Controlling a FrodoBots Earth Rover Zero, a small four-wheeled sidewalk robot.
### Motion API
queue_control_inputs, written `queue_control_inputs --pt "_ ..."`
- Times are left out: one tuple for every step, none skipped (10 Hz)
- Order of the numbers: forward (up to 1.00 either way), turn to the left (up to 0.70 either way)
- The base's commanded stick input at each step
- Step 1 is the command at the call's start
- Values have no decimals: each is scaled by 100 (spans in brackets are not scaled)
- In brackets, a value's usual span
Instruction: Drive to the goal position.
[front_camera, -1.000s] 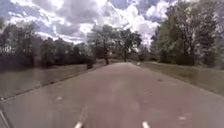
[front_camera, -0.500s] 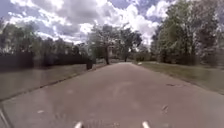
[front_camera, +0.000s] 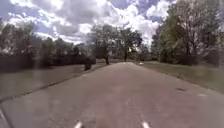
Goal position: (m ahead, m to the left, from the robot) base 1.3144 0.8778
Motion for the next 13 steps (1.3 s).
queue_control_inputs --pt "100 0" --pt "100 0" --pt "100 0" --pt "100 0" --pt "100 0" --pt "100 0" --pt "100 0" --pt "100 0" --pt "100 0" --pt "100 0" --pt "100 -16" --pt "100 -27" --pt "100 -27"
